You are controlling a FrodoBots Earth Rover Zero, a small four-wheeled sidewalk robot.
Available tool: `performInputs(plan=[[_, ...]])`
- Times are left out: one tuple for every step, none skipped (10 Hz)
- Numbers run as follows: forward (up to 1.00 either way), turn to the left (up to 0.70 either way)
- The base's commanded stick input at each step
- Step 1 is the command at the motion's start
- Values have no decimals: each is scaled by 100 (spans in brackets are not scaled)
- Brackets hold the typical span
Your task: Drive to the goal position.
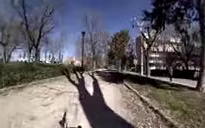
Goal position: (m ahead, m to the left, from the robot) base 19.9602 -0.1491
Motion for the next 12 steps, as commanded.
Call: performInputs(plan=[[100,25],[100,21],[100,14],[100,7],[100,1],[100,0],[100,0],[100,0],[100,0],[100,0],[100,0],[100,0]])
